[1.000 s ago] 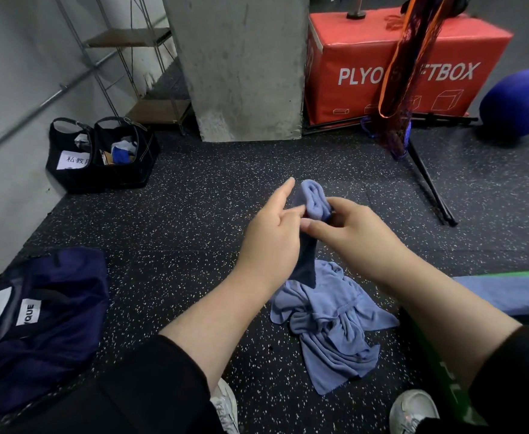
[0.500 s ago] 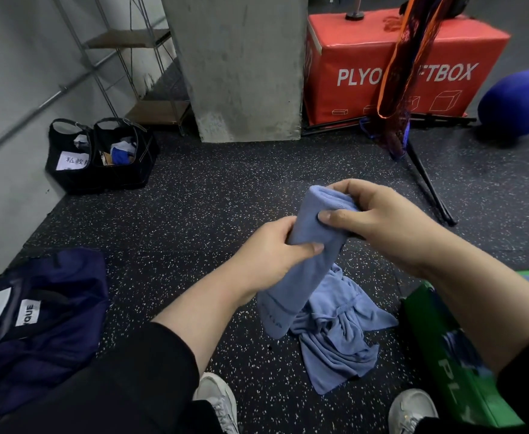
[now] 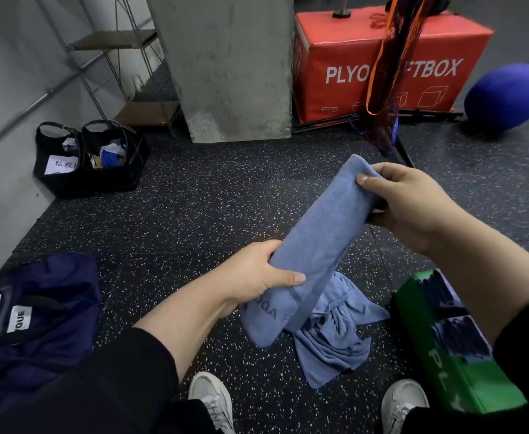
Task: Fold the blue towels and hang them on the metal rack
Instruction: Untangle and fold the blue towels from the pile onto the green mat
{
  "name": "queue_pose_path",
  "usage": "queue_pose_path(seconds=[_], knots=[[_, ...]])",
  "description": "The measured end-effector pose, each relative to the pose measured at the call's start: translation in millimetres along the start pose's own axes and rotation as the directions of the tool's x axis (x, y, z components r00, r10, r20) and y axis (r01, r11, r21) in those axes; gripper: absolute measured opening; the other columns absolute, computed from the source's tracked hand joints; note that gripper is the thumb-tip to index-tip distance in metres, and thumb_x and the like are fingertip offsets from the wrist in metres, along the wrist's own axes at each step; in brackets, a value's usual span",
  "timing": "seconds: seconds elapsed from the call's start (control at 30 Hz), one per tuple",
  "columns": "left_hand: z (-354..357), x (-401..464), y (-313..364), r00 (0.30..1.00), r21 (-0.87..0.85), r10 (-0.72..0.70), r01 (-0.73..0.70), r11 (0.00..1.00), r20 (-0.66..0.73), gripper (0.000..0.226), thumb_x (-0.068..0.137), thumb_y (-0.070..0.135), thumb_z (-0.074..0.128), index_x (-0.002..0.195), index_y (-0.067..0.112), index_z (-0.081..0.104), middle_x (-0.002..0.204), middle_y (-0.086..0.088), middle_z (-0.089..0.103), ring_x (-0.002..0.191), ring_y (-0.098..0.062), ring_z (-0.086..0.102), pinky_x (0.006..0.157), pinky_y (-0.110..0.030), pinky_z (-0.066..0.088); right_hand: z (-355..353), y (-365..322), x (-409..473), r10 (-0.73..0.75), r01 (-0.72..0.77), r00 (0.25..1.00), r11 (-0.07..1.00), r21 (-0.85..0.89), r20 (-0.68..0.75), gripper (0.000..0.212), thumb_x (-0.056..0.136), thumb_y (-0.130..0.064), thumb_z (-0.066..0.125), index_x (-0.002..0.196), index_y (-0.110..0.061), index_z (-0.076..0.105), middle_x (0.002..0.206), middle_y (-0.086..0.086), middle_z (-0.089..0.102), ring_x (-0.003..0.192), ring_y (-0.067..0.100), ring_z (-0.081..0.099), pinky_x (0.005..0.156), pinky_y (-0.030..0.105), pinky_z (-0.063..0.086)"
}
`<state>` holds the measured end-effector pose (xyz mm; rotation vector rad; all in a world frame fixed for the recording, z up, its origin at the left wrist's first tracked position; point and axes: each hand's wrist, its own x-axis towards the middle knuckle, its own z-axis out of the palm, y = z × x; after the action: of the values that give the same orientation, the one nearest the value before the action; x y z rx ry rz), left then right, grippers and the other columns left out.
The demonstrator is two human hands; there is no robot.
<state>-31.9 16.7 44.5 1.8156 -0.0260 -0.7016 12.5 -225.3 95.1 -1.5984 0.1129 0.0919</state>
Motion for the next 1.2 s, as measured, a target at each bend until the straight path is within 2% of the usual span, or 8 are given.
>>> queue_pose_path(seconds=[0.37,0.47,0.63,0.73,0.8,0.87,1.0,1.2], knots=[[-4.6,-6.6,-8.0,0.998,0.034,-0.06,0.06,0.998,0.003,0.041,0.079,0.006,0.085,0.115,0.011,0.068,0.103,-0.006,0.079,0.1,-0.029,0.075,0.096,-0.05,0.057,1.2,5.6,6.6,0.004,0.009,0.993,0.994,0.107,-0.12,0.015,0.105,-0.013,0.049,0.115,-0.01,0.059,0.102,0.011,0.064,0.094,0.024,0.06,0.088,0.052,0.054],[-7.9,-5.3,-11.5,0.998,0.108,-0.038,0.044,0.993,-0.053,0.038,0.079,0.005,0.085,0.112,0.012,0.069,0.1,-0.001,0.08,0.095,-0.02,0.076,0.092,-0.042,0.06,-0.6,4.4,5.9,0.004,0.009,0.993,0.993,0.114,-0.114,0.019,0.106,-0.014,0.048,0.121,-0.008,0.057,0.108,0.014,0.063,0.099,0.025,0.061,0.094,0.054,0.053],[-10.3,-4.0,-14.1,0.994,0.338,-0.069,0.093,0.936,-0.083,0.052,0.076,0.021,0.089,0.122,0.022,0.064,0.108,0.007,0.076,0.093,-0.01,0.073,0.087,-0.033,0.06,7.5,1.3,0.3,-0.026,0.029,0.999,0.998,0.064,-0.032,0.009,0.105,-0.016,0.051,0.109,-0.014,0.059,0.095,0.008,0.063,0.09,0.023,0.061,0.083,0.05,0.057],[0.2,-6.1,-2.6,0.965,0.427,0.113,-0.001,0.904,-0.238,0.08,0.082,0.044,0.081,0.15,0.032,0.04,0.141,0.012,0.053,0.119,-0.009,0.059,0.102,-0.038,0.052,19.4,-2.6,-4.6,-0.044,0.045,0.999,0.998,0.047,-0.025,0.002,0.101,-0.014,0.058,0.102,-0.015,0.059,0.09,0.006,0.065,0.08,0.018,0.062,0.072,0.044,0.058],[8.2,-6.8,6.9,0.872,0.463,0.345,-0.161,0.872,-0.348,0.075,0.09,0.049,0.07,0.154,0.035,0.034,0.145,0.016,0.045,0.126,-0.003,0.051,0.109,-0.038,0.046,32.5,-1.9,-9.0,-0.049,0.049,0.998,0.999,0.019,-0.026,0.006,0.098,-0.012,0.062,0.095,-0.016,0.059,0.09,0.006,0.067,0.076,0.017,0.064,0.066,0.041,0.06],[18.4,-5.4,14.6,0.808,0.428,0.483,-0.325,0.843,-0.337,0.074,0.094,0.046,0.066,0.157,0.034,0.03,0.153,0.017,0.04,0.137,-0.001,0.043,0.115,-0.039,0.04,45.7,1.6,-13.7,-0.058,0.057,0.998,0.998,0.018,0.001,0.006,0.096,-0.012,0.066,0.095,-0.014,0.06,0.088,0.007,0.068,0.075,0.017,0.066,0.064,0.041,0.06],[32.5,3.0,23.6,0.789,0.249,0.489,-0.422,0.872,-0.373,0.072,0.098,0.039,0.06,0.16,0.04,0.024,0.156,0.017,0.044,0.141,0.001,0.042,0.117,-0.034,0.039,61.4,8.8,-20.1,-0.089,0.086,0.99,0.996,0.035,0.108,0.016,0.094,-0.019,0.07,0.106,-0.01,0.067,0.098,0.017,0.073,0.084,0.022,0.07,0.08,0.042,0.059],[23.5,14.0,28.2,0.772,0.113,0.453,-0.454,0.884,-0.446,0.058,0.1,0.041,0.057,0.154,0.039,0.037,0.14,0.02,0.061,0.127,0.004,0.056,0.11,-0.032,0.046,64.0,11.6,-20.6,-0.095,0.077,0.977,0.992,0.101,0.193,0.023,0.095,-0.015,0.068,0.118,-0.012,0.07,0.114,0.019,0.072,0.106,0.03,0.071,0.095,0.041,0.057]])
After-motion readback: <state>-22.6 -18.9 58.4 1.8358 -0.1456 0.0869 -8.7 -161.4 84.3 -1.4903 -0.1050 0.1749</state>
